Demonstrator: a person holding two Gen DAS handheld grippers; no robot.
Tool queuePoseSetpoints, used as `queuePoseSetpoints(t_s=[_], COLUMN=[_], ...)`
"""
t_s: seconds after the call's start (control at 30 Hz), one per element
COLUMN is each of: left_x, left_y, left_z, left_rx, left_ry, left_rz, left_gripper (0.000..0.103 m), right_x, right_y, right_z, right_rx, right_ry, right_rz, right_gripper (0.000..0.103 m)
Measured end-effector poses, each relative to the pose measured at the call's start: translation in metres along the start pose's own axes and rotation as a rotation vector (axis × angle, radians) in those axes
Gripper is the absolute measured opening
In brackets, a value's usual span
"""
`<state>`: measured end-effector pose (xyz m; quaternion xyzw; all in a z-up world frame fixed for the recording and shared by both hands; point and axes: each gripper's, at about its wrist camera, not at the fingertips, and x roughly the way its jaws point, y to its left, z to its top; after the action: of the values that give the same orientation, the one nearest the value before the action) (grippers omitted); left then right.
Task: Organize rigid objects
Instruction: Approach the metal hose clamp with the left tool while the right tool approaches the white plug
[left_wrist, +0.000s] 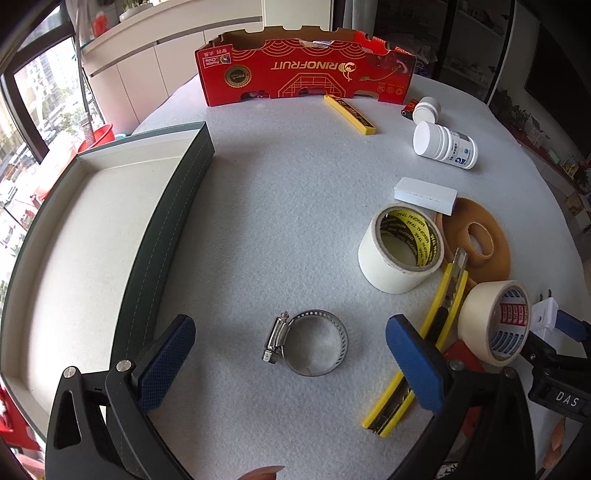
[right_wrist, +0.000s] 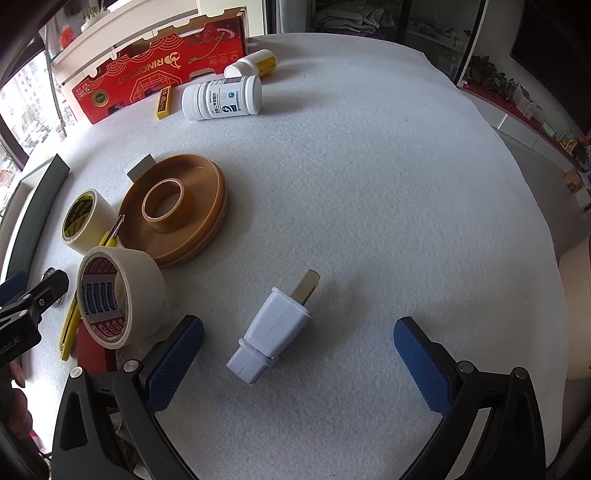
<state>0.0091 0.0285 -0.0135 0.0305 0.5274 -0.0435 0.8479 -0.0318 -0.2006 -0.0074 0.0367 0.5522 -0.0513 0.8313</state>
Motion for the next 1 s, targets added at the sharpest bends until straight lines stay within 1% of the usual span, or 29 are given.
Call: queuePoseSetpoints(t_s=[0.2,0.47,0.7,0.83,1.0], left_x=[0.0088,0.0085,0.0058,0.0055,0.0077], left_y=[-0.0024,-0.0009,0.0,0.0004,-0.0012], left_z=[-0.0014,-0.0049,-0.0095,-0.007,-0.0024], left_rx=[-0.006,-0.014,-0.032,-0.035,-0.035], left_ry=[0.026,-0.012,-0.034,-0.015,0.022], left_rz=[0.004,-0.006,-0.004,-0.003,0.005], left_gripper=[0.103,0.103,0.103,0.103,0.102], right_x=[0.0007,0.0005,0.0002,-0.0011,0.0009], right_y=[-0.0011,0.0005,0.0001,-0.0006,-0.0001], right_z=[0.0016,0.0014,-0.0005,-0.0039,0.0012], right_rx=[-0.006,-0.007,-0.001,0.0,-0.001], right_ry=[0.004,0.01,-0.006,-0.026,0.014], right_rz=[0.004,0.002,0.005,0.004,0.005], right_gripper=[0.103,0.103,0.103,0.103,0.103])
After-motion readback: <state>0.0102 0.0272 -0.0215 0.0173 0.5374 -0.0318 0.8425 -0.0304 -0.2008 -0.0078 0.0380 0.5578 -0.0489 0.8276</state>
